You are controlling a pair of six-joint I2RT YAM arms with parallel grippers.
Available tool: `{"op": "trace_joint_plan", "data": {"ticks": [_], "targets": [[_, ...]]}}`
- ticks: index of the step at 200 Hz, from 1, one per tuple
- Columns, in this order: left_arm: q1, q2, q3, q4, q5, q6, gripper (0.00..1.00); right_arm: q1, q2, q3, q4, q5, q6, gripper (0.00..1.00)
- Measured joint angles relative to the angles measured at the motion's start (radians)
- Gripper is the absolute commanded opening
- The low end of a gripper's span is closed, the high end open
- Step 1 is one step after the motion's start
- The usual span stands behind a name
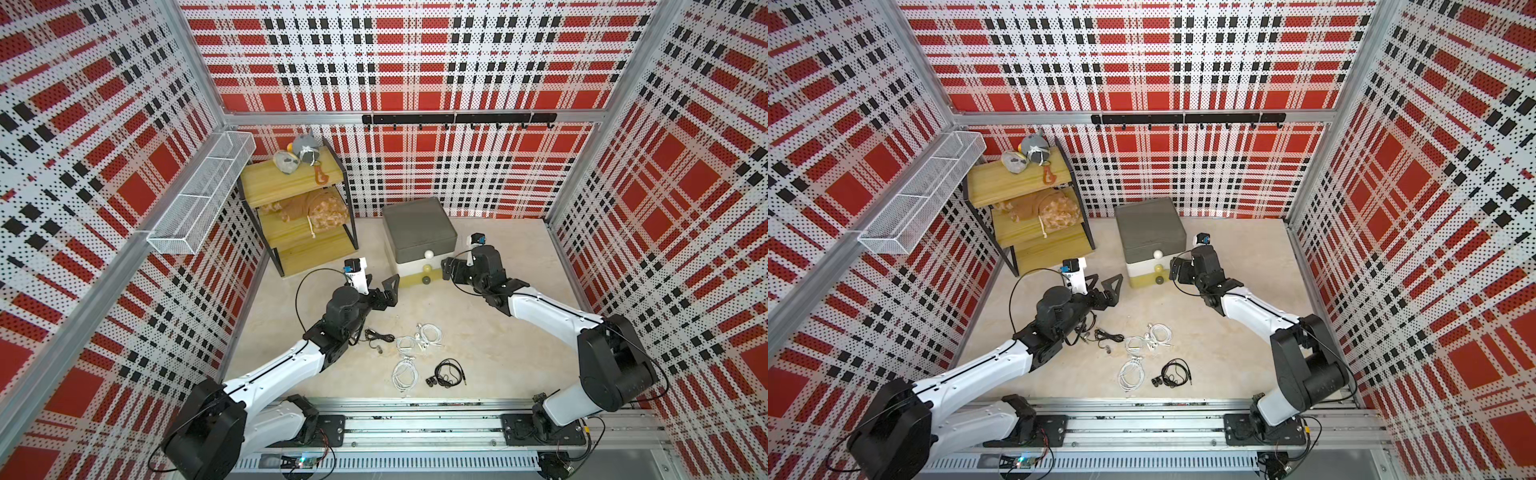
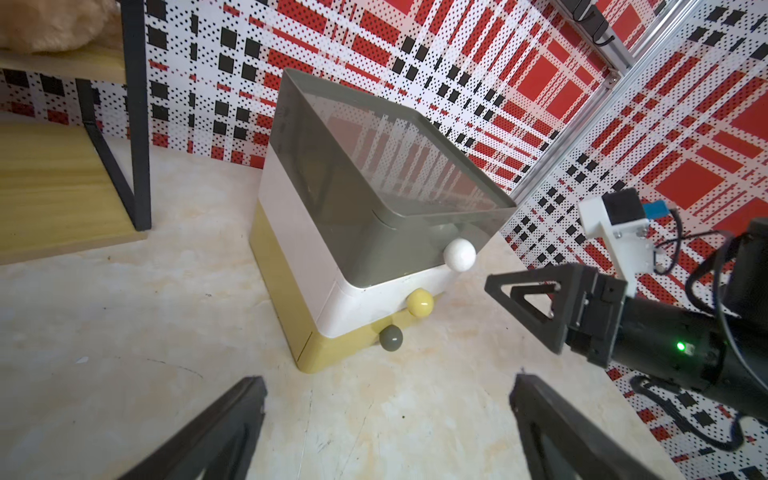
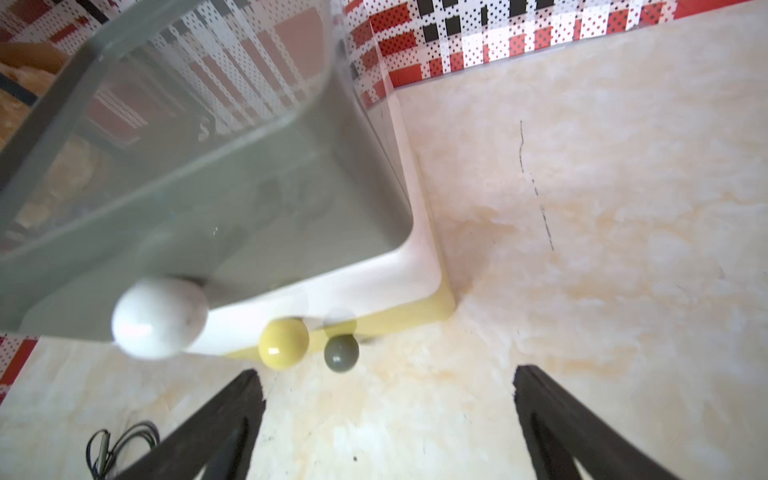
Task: Place the wired earphones into the drawer by color
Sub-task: Close the drawer in the storage box, then open the drawer in the storage box.
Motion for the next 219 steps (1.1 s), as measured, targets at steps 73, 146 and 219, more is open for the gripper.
{"op": "trace_joint_plan", "data": {"ticks": [73, 146, 219], "targets": [[0.019, 0.047, -0.187, 0.224, 0.014, 0.105, 0.99, 0.0, -0.053, -0.18, 0.177, -0.151, 0.032, 0.93], [0.02, -0.018, -0.232, 0.304, 0.016, 0.174, 0.99, 0.07, 0.103, -0.103, 0.307, -0.175, 0.124, 0.86], [0.02, -0.036, -0.235, 0.315, 0.008, 0.177, 0.99, 0.101, 0.196, -0.031, 0.352, -0.119, 0.209, 0.69]]}}
